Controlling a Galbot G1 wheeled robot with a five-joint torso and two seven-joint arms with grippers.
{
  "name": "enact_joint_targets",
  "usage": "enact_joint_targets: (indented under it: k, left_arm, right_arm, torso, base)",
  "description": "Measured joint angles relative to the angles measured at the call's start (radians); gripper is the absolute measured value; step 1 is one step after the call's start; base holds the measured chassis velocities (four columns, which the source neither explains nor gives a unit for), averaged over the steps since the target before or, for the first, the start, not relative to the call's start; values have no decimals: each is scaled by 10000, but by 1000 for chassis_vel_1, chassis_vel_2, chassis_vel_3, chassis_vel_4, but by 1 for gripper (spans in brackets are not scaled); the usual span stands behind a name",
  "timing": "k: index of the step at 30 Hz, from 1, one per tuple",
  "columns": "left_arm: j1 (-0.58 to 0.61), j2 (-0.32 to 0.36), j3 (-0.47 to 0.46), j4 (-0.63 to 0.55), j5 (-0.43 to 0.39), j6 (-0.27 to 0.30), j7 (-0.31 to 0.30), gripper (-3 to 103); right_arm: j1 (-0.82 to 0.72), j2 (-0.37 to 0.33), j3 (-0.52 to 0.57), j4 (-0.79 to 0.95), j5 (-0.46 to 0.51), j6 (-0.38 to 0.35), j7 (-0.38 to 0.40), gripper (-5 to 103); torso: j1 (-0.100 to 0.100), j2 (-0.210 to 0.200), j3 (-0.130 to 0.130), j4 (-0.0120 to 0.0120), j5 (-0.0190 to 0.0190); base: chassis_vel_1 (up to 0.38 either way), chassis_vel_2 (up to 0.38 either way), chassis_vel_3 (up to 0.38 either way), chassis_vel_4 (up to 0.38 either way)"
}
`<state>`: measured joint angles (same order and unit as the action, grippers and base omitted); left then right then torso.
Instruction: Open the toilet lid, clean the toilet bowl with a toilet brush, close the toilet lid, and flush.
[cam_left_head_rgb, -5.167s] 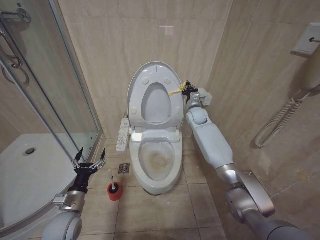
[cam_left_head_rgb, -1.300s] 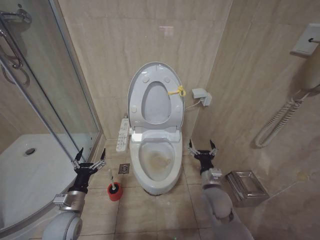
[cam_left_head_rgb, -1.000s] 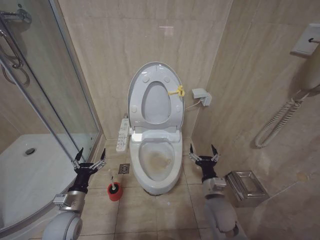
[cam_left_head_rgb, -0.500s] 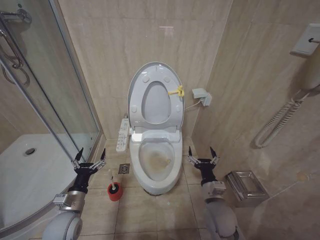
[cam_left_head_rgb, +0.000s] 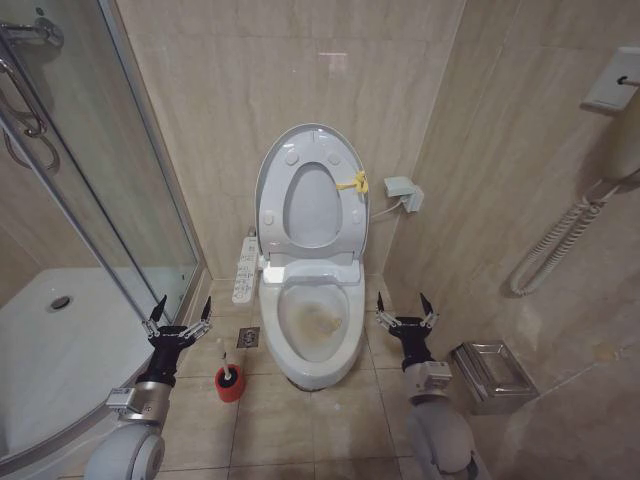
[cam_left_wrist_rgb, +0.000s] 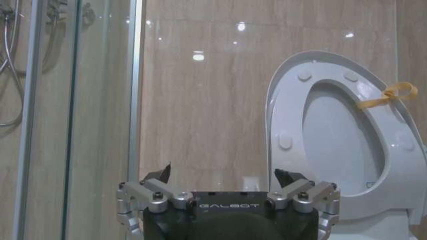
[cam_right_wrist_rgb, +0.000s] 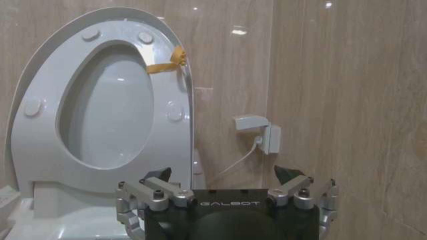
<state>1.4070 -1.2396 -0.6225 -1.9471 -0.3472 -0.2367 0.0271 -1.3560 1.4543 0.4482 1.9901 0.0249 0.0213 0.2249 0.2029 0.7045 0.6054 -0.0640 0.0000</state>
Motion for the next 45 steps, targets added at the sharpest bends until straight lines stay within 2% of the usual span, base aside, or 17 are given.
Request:
enact_joint_targets:
  k: [45]
  left_arm:
    - [0,0,0,0,0,0,0,100]
  right_arm:
    - [12,-6,-5,-17,16,-10,11,100]
  torso:
    - [0,0,0,0,0]
  base:
    - [0,0,0,0]
